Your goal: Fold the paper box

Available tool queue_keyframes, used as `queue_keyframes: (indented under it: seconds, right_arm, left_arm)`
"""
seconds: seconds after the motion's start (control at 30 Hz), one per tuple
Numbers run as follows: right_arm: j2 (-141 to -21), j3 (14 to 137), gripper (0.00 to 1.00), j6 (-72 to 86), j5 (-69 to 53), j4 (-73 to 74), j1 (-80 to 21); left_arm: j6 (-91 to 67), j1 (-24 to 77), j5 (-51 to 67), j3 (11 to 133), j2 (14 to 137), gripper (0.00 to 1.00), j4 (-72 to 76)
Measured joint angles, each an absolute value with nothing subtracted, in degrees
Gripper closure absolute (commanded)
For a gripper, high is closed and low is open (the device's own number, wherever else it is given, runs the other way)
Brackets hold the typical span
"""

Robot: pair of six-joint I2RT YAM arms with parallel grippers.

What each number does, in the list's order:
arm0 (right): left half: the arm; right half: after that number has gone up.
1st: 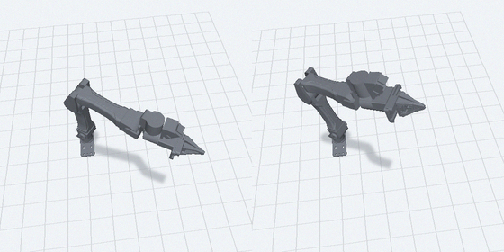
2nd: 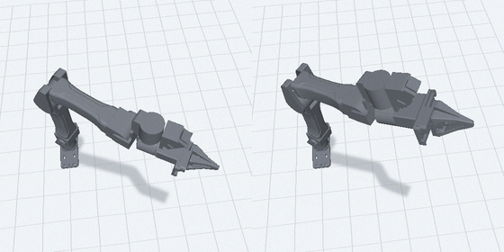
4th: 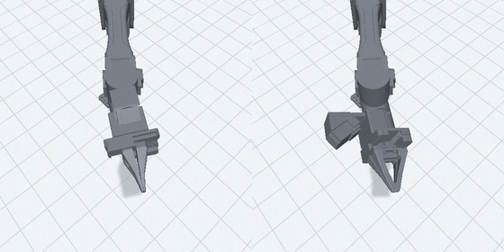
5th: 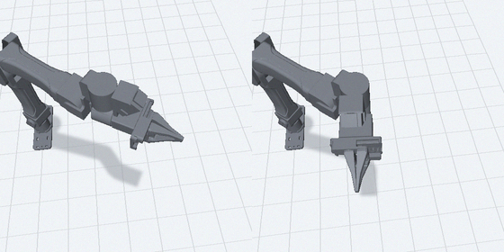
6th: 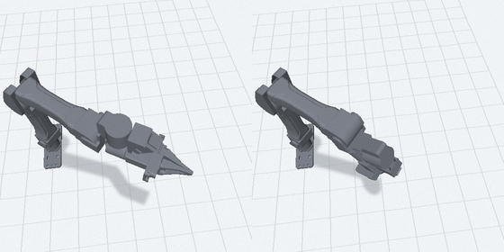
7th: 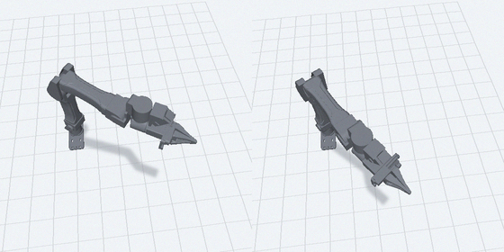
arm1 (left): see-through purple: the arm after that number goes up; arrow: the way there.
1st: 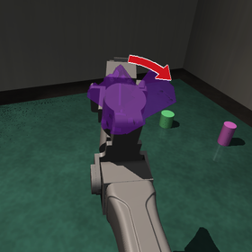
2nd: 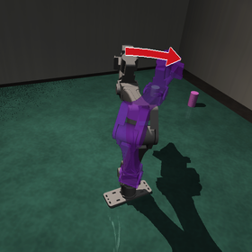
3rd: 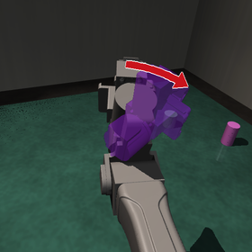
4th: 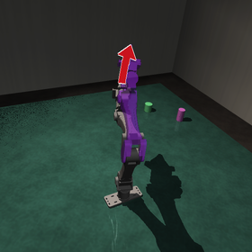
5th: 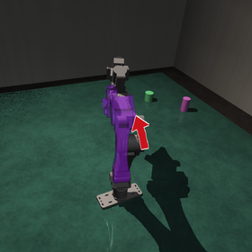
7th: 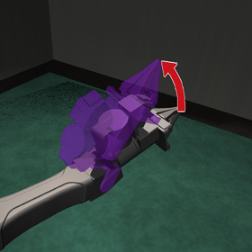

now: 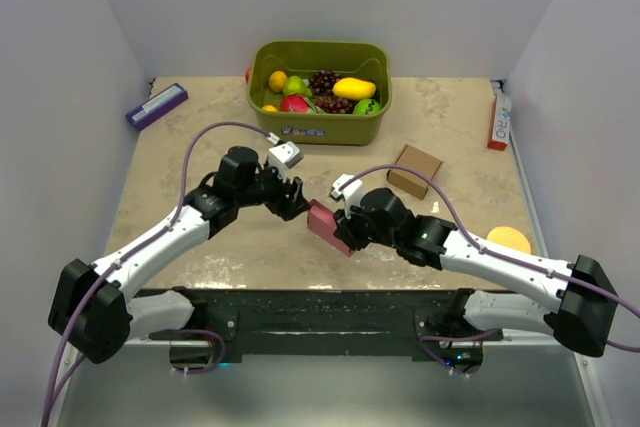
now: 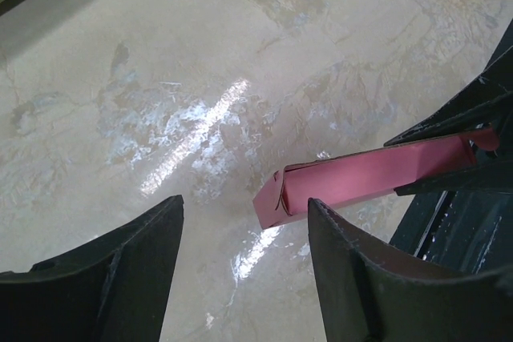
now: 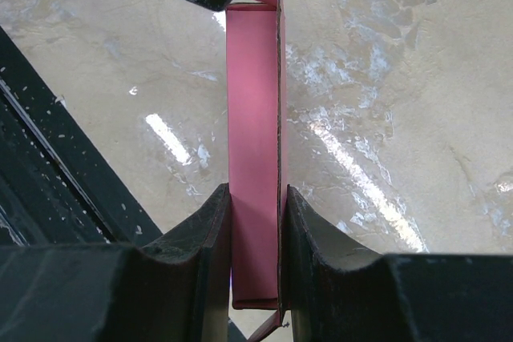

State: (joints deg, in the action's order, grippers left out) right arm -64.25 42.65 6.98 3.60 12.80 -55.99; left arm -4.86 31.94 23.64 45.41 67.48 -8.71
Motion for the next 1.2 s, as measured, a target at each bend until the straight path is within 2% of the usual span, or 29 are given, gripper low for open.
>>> queue_keyframes:
  seconds: [0.17, 0.4, 1.03, 1.2]
  right_arm:
    - [-64.9, 42.7, 0.89, 6.8, 3.7, 12.6, -56.2]
    - [-65.5, 42.7, 0.89, 6.6, 3.8, 12.6, -56.4]
    - [-66.9, 42.7, 0.9, 6.5, 3.8, 12.5, -56.9]
    - [-67.1, 42.7, 0.9, 6.5, 3.8, 12.5, -57.0]
  left_arm:
    - [-4.9, 32.8, 24.8, 45.4, 69.5, 0.4, -8.2]
    - [-4.9, 33.8, 24.9, 45.4, 70.9, 0.56, -7.8]
    - [-4.9, 35.0, 23.2, 45.4, 71.2, 0.69, -7.7]
    - [-4.9, 35.2, 22.7, 45.4, 70.8, 0.77, -7.2]
